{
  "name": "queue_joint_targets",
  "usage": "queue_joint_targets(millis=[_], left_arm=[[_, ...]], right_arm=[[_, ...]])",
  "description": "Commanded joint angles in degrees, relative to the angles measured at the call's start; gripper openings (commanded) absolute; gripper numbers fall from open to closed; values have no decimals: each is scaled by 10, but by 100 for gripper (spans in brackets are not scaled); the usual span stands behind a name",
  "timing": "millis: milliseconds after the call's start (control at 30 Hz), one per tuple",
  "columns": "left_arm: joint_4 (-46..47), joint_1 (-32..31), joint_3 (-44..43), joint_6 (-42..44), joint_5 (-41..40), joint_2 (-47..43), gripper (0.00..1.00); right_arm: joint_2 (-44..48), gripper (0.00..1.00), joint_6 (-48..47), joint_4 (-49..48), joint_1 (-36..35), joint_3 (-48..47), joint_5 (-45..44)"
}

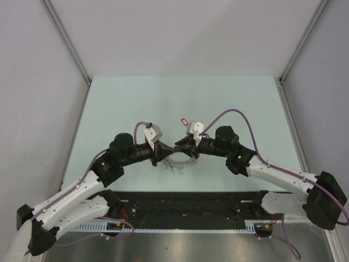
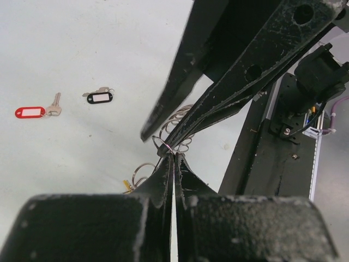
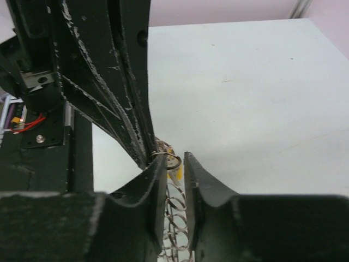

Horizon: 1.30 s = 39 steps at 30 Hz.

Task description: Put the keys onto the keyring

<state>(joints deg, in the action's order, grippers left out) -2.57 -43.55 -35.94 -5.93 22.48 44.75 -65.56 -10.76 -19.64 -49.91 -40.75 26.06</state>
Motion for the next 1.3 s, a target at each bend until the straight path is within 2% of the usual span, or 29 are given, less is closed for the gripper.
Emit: queue_joint_targets(millis=[0, 100, 233, 300, 333, 400, 600, 933, 1067, 1267], left_arm=[[32, -5, -36, 10, 17, -4, 0], [29, -6, -36, 11, 11, -8, 1], [20, -6, -31, 14, -18, -27, 1], [17, -6, -23, 14, -51, -50, 9], [19, -6, -12, 13, -59, -58, 19], [23, -6, 1, 8, -85, -74, 29], [63, -9, 35, -11, -96, -90, 40], [60, -43, 31, 11, -124, -82, 44], [35, -77, 18, 36, -183, -75, 48], [30, -133, -3, 58, -269, -38, 47]], right_arm=[[-9, 18, -2, -25, -3, -31, 19], [-7, 1, -2, -23, -3, -32, 15], [7, 0, -5, -15, -3, -32, 0], [15, 0, -7, -12, -3, -32, -5], [22, 0, -7, -11, -3, -32, -5], [29, 0, -8, -9, -3, -32, -5], [47, 0, -12, 1, -3, -32, -11], [67, 0, -15, 21, -8, -32, -40], [70, 0, -21, 27, -19, -33, -70], [76, 0, -29, 35, -34, -33, -101]])
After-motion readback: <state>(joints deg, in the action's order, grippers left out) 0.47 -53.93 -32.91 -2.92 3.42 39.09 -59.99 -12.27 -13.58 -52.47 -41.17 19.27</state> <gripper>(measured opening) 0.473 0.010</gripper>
